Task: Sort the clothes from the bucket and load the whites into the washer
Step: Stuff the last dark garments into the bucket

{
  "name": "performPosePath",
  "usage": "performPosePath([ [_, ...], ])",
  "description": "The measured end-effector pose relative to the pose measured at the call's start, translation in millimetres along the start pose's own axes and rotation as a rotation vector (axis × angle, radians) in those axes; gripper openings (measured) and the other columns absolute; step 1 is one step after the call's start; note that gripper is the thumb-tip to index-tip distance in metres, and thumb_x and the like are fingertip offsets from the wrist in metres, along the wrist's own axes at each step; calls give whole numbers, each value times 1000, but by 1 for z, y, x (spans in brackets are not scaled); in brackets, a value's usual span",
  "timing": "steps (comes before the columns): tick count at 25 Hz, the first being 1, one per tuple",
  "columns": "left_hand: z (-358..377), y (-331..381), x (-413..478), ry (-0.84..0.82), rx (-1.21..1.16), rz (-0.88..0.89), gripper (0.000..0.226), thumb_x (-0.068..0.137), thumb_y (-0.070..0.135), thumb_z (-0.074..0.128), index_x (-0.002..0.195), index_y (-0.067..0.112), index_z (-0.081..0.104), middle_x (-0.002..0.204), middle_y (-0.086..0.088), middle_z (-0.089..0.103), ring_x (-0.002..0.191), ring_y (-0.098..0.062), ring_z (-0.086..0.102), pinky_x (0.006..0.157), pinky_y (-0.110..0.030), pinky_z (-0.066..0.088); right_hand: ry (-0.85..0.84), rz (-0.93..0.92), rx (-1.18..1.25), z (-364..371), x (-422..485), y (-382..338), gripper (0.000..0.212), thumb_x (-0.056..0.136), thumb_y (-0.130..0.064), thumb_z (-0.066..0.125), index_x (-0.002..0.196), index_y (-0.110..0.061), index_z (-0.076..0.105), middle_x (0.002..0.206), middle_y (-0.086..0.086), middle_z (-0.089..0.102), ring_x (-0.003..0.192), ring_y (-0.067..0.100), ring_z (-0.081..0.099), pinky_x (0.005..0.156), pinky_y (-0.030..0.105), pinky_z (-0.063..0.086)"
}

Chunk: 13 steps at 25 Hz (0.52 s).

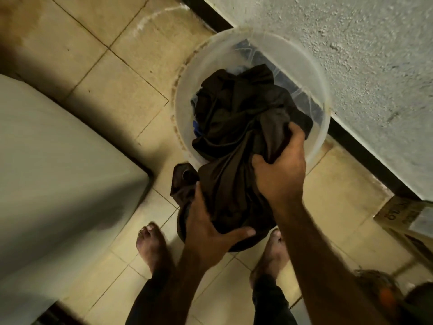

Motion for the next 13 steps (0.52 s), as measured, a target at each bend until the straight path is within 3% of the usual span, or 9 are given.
performPosePath([
  [1,7,2,-2,-60,16,31,130,45,71,88,153,45,20,157,15,36,145,-12,36,116,-47,39,-37,109,129,-4,-5,0,73,81,-14,74,144,-28,40,138,7,60,120,28,62,104,40,53],
  [3,23,10,-12,-97,-47,96,90,51,59,91,131,50,51,133,20,61,126,-5,58,105,-37,51,-194,370,415,-4,-14,-4,58,80,-8,72,132,-27,54,124,12,68,106,32,68,90,45,61],
  [5,31,20,-30,-29,-148,117,55,59,46,87,106,58,61,102,32,69,101,9,66,85,-14,55,-367,478,570,-5,-25,-8,57,77,-7,69,127,-34,62,123,8,68,106,31,69,79,40,63],
  [7,38,25,-47,31,-213,115,41,66,37,78,104,44,64,88,30,67,93,8,68,71,-1,48,-466,433,637,-13,-29,-11,62,72,-10,68,125,-42,64,126,2,66,109,29,68,74,34,63],
  [8,40,27,-57,29,-239,92,42,69,31,75,110,35,65,92,26,67,93,6,68,73,-2,49,-467,388,674,-18,-28,-13,65,69,-10,67,124,-44,65,129,1,65,111,28,67,76,34,63],
  [10,37,31,-75,-65,-361,11,38,73,21,72,109,34,70,98,17,74,95,0,70,80,-14,55,-417,311,710,-28,-21,-15,72,67,-6,65,130,-42,64,137,-1,61,119,25,64,91,38,61],
  [13,23,34,-83,-132,-640,-162,40,58,11,59,92,28,74,89,8,78,86,-12,73,67,-24,58,-427,251,679,-33,-12,-12,69,80,-4,69,141,-34,57,147,-1,53,129,21,57,109,42,50],
])
Point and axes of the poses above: each hand's wrist, its own x-axis towards the middle knuckle, its own z-axis out of the palm, y = z × x, the point moved 1 cm from there along x, towards the middle knuckle
